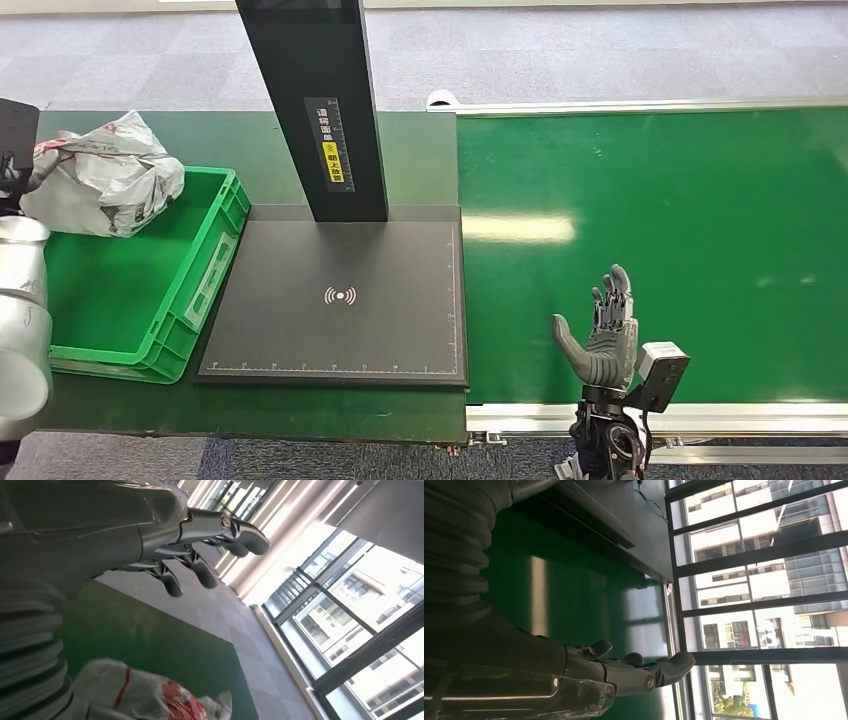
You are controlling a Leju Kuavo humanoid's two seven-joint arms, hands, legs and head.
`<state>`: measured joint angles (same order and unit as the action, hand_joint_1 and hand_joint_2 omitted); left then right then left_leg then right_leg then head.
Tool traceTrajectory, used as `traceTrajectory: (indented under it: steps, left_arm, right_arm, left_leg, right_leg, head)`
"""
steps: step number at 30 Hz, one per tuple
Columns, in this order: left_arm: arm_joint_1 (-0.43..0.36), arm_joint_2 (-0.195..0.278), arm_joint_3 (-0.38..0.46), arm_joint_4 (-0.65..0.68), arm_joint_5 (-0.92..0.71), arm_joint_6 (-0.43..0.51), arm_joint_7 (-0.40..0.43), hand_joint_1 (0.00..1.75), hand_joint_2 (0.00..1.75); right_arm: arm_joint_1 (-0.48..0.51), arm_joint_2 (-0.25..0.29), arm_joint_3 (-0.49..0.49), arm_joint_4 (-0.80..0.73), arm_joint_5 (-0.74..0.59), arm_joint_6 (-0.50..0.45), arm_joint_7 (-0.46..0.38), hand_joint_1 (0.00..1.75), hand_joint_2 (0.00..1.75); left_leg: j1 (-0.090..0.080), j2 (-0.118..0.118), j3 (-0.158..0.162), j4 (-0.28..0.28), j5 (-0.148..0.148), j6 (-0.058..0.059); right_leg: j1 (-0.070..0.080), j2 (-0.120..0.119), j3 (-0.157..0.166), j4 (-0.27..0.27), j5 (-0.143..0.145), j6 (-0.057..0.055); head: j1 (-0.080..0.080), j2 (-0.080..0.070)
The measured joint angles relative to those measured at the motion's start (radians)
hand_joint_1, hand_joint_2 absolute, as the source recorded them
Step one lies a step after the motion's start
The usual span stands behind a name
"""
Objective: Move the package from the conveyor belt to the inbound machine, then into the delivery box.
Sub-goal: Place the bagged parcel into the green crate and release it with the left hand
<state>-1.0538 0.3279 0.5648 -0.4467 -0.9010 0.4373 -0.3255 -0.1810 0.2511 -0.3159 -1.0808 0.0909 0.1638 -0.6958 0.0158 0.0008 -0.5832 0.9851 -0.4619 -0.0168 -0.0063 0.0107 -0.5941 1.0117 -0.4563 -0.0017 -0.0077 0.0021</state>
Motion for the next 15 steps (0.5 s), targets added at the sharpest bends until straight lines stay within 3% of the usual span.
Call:
traceTrajectory:
  steps: [7,12,15]
  left_arm:
    - [-0.029,-0.031,0.037,-0.035,0.042,-0.111,-0.063,0.00,1.75]
    - [-0.022,-0.067,0.093,-0.056,0.188,-0.293,-0.182,0.00,1.75]
    - [-0.010,-0.087,0.107,-0.076,0.212,-0.336,-0.207,0.00,1.75]
  right_arm:
    - [-0.002,0.001,0.000,0.013,0.001,-0.009,0.000,0.00,1.75]
    - [0.000,0.001,-0.002,0.017,-0.003,-0.025,0.000,0.00,1.75]
    - [0.002,0.001,-0.004,0.018,-0.004,-0.037,0.000,0.00,1.75]
  left_leg:
    - [0.000,0.000,0.000,0.000,0.000,0.000]
    - [0.000,0.000,0.000,0.000,0.000,0.000]
    - [0.000,0.000,0.000,0.000,0.000,0.000]
  right_leg:
    - [0.000,0.000,0.000,0.000,0.000,0.000]
    - [0.000,0.000,0.000,0.000,0.000,0.000]
    - [0.000,0.000,0.000,0.000,0.000,0.000]
  head:
    - [0.000,0.000]
    - [0.000,0.000]
    - [0.000,0.000]
